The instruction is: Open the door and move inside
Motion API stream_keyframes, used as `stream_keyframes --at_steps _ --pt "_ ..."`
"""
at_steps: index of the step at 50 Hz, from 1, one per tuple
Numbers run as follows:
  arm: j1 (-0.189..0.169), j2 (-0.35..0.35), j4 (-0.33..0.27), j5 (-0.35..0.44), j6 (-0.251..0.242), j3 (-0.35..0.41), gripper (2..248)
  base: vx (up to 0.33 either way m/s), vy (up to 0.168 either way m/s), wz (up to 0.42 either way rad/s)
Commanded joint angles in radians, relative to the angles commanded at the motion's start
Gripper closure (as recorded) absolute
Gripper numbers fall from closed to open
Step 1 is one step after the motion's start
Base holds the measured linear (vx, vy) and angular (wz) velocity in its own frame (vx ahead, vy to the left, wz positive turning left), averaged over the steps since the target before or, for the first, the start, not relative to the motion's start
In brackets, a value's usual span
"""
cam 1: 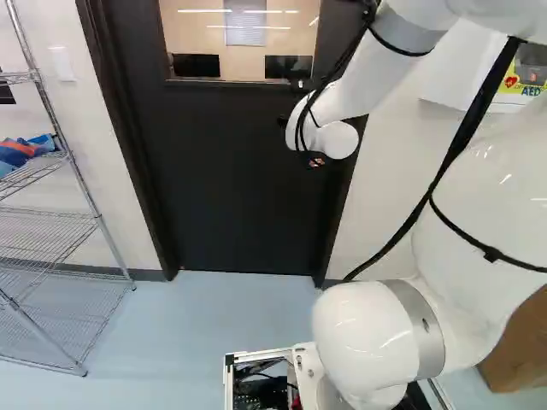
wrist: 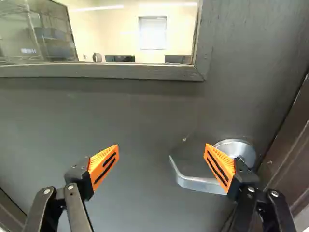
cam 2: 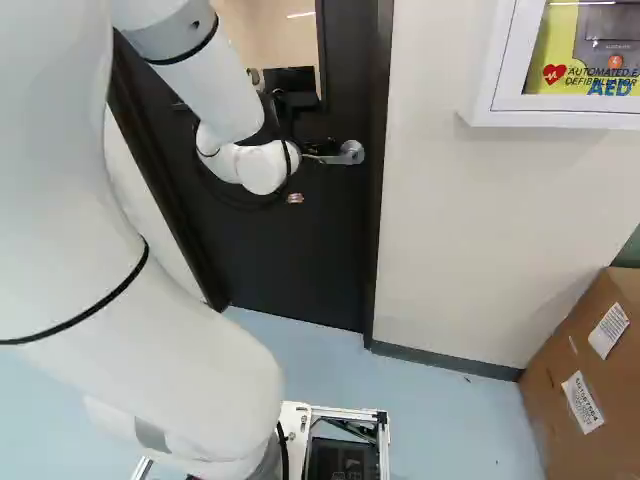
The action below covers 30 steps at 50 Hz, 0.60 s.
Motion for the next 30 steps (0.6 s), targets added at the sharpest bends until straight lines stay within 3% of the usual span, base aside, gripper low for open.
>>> stream_keyframes --at_steps 30 --pt "-0.011 -0.020 0.000 0.000 0.000 0.048 3 0.000 0.000 0.000"
